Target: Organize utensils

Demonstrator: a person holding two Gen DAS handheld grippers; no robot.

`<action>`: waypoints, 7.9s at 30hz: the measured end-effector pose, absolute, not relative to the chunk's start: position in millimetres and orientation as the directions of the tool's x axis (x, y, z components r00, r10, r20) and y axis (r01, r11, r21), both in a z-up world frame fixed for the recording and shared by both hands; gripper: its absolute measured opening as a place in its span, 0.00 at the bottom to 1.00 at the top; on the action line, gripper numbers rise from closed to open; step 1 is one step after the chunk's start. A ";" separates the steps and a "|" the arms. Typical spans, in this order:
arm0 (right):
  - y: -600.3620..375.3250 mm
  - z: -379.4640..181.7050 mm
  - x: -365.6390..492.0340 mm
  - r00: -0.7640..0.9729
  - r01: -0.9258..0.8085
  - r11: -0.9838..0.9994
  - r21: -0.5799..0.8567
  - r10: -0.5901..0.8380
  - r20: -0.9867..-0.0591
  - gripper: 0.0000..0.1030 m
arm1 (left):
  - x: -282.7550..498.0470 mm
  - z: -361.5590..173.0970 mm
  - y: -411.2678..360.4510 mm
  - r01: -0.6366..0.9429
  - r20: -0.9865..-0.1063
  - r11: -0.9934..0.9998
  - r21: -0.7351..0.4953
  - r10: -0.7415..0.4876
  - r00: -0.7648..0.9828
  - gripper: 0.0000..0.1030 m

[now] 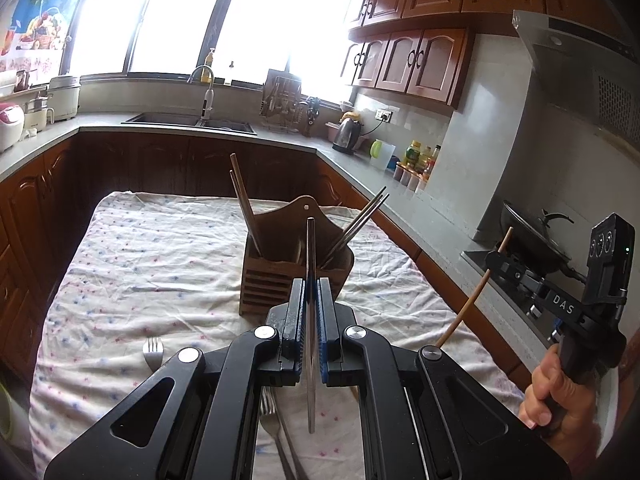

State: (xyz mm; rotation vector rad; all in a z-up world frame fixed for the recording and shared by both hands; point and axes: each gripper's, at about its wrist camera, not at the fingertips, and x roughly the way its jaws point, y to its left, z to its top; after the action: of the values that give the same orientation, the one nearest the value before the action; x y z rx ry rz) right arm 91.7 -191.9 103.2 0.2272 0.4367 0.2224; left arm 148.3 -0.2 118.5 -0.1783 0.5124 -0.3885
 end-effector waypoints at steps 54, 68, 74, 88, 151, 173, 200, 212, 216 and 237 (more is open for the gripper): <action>-173.4 92.3 248.2 0.929 -0.151 0.947 0.285 0.234 -0.286 0.06 | 318.1 96.1 -1.9 0.180 -0.376 0.954 -0.242 -0.263 0.889 0.04; -175.5 61.1 255.8 0.892 -0.120 0.941 0.316 0.242 -0.382 0.06 | 318.2 81.1 -10.1 0.189 -0.413 0.956 -0.225 -0.269 0.870 0.04; -178.3 58.0 258.5 0.887 -0.113 0.938 0.326 0.244 -0.392 0.07 | 319.9 80.8 -9.9 0.187 -0.416 0.957 -0.221 -0.266 0.870 0.04; -185.3 55.5 262.9 0.870 -0.113 0.920 0.375 0.274 -0.409 0.11 | 321.5 83.1 -9.0 0.174 -0.443 0.959 -0.223 -0.259 0.858 0.06; -191.1 56.8 44.4 0.928 -0.196 0.961 0.194 0.246 -0.281 1.00 | 57.4 73.2 13.5 0.018 -0.250 0.999 -0.052 -0.030 0.968 1.00; -153.8 -15.6 -33.6 0.955 -0.175 0.984 0.031 0.178 -0.236 1.00 | 9.6 -14.8 -6.7 -0.004 -0.331 1.000 0.014 0.009 0.943 1.00; -166.0 -35.7 -23.3 0.927 -0.149 0.981 0.128 0.184 -0.328 1.00 | 4.3 -19.8 -1.7 -0.019 -0.348 1.000 -0.006 0.016 0.937 1.00; -164.9 -34.7 -23.5 0.927 -0.151 0.979 0.135 0.188 -0.325 1.00 | 5.2 -19.5 -2.6 -0.015 -0.364 1.000 0.006 0.017 0.931 1.00; -165.1 -34.6 -23.8 0.928 -0.150 0.979 0.136 0.187 -0.323 1.00 | 4.7 -18.9 -1.6 -0.017 -0.362 1.000 -0.001 0.015 0.932 1.00; -163.6 -31.8 -26.6 0.930 -0.155 0.978 0.139 0.192 -0.312 1.00 | 2.9 -16.9 -2.7 -0.012 -0.358 1.000 0.003 0.012 0.934 1.00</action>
State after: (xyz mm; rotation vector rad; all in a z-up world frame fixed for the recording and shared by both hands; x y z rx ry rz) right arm -26.6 -163.6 -31.8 0.1127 0.3307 0.1782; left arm 2.9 -2.7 -16.9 0.0013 0.3662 0.0121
